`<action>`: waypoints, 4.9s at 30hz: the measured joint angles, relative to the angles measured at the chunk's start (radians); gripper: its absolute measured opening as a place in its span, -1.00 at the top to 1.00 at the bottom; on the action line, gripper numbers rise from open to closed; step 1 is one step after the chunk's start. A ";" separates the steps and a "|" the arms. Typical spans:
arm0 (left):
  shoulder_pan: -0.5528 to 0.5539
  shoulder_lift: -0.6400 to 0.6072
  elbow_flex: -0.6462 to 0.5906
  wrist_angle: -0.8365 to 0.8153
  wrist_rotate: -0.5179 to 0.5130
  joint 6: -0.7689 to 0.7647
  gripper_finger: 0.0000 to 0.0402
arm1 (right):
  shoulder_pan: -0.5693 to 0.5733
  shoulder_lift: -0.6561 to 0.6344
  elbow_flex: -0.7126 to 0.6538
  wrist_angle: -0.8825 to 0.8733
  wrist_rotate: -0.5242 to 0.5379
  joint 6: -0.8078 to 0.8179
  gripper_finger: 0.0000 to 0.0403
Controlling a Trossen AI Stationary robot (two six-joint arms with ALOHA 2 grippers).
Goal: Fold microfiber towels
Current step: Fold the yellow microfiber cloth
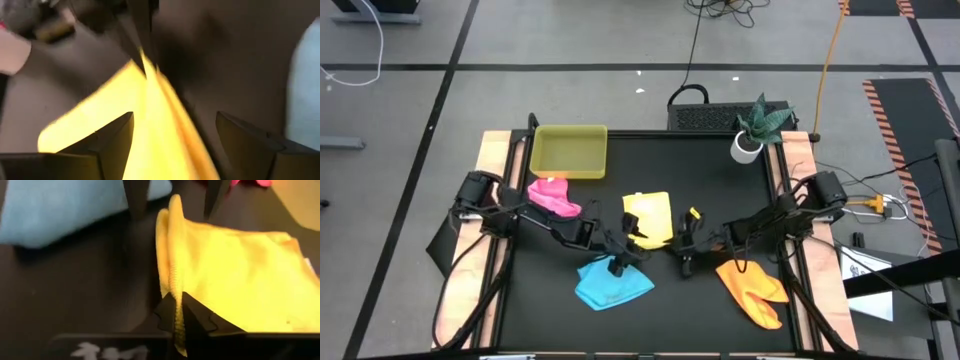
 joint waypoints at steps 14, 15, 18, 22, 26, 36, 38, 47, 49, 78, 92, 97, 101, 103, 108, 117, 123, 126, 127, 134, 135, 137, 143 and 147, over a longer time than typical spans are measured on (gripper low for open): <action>-0.002 0.068 -0.001 -0.046 -0.208 -0.086 0.00 | -0.005 -0.094 0.000 -0.071 -0.002 0.047 0.97; -0.004 0.068 -0.001 -0.052 -0.213 -0.088 0.07 | -0.005 -0.094 0.000 -0.071 -0.002 0.047 0.97; -0.011 0.068 0.000 -0.068 -0.232 -0.090 0.24 | -0.005 -0.094 0.000 -0.078 -0.002 0.055 0.97; -0.028 0.068 0.000 -0.078 -0.268 -0.089 0.41 | -0.005 -0.094 0.000 -0.089 -0.002 0.066 0.97; -0.045 0.068 0.000 -0.077 -0.270 -0.078 0.46 | -0.005 -0.094 0.000 -0.093 -0.002 0.072 0.97; -0.053 0.067 0.000 -0.084 -0.240 -0.062 -0.14 | -0.006 -0.094 0.000 -0.097 -0.005 0.082 0.97; -0.053 0.067 0.000 -0.077 -0.217 -0.059 -0.32 | -0.008 -0.094 0.000 -0.107 -0.005 0.087 0.97; -0.063 0.066 0.000 0.060 -0.222 -0.023 -0.72 | -0.035 -0.094 0.000 -0.160 -0.006 0.149 0.97; -0.054 0.066 0.000 0.071 -0.210 -0.021 -0.70 | -0.037 -0.094 0.000 -0.160 -0.006 0.149 0.97; 0.011 0.066 0.000 -0.048 -0.118 -0.231 0.94 | -0.037 -0.094 0.000 -0.195 -0.006 0.119 0.81; 0.011 0.067 0.000 -0.044 -0.118 -0.295 0.97 | 0.003 -0.175 0.000 -0.209 -0.003 -0.045 0.03; 0.014 0.067 0.000 -0.029 -0.110 -0.307 0.91 | 0.022 -0.126 0.003 -0.119 -0.002 -0.143 -0.11; 0.028 0.067 0.000 0.001 -0.057 -0.331 0.97 | 0.023 -0.037 0.069 -0.117 0.009 -0.234 -0.13; 0.037 0.067 0.000 0.010 -0.047 -0.348 0.97 | 0.023 0.018 0.116 -0.133 0.077 -0.290 -0.13; 0.050 0.067 0.000 0.011 -0.046 -0.379 0.89 | 0.024 0.094 0.205 -0.262 0.183 -0.381 -0.07; 0.051 0.067 0.000 0.036 -0.047 -0.416 0.93 | 0.024 0.094 0.225 -0.337 0.183 -0.374 0.22; 0.051 0.055 0.000 0.040 -0.045 -0.429 0.79 | 0.024 0.094 0.225 -0.341 0.183 -0.370 0.59; 0.049 0.041 -0.001 0.016 -0.021 -0.368 0.68 | 0.024 0.094 0.225 -0.345 0.183 -0.351 0.78; 0.048 0.037 -0.001 0.019 -0.015 -0.354 0.63 | 0.024 0.094 0.224 -0.348 0.183 -0.341 0.84; 0.067 -0.052 -0.001 -0.039 -0.048 -0.314 0.13 | 0.031 0.089 0.222 -0.357 0.173 -0.298 0.94; 0.075 -0.060 0.000 -0.015 -0.050 -0.314 0.07 | 0.033 0.083 0.222 -0.364 0.153 -0.287 0.94; 0.096 -0.064 0.002 0.000 -0.050 -0.308 0.00 | 0.042 0.062 0.219 -0.384 0.130 -0.270 0.94; 0.176 -0.026 -0.001 -0.035 -0.024 -0.326 0.09 | 0.082 -0.002 0.222 -0.420 0.099 -0.200 0.98; 0.207 0.020 -0.002 -0.037 -0.015 -0.346 0.24 | 0.107 -0.042 0.222 -0.455 0.095 -0.156 0.97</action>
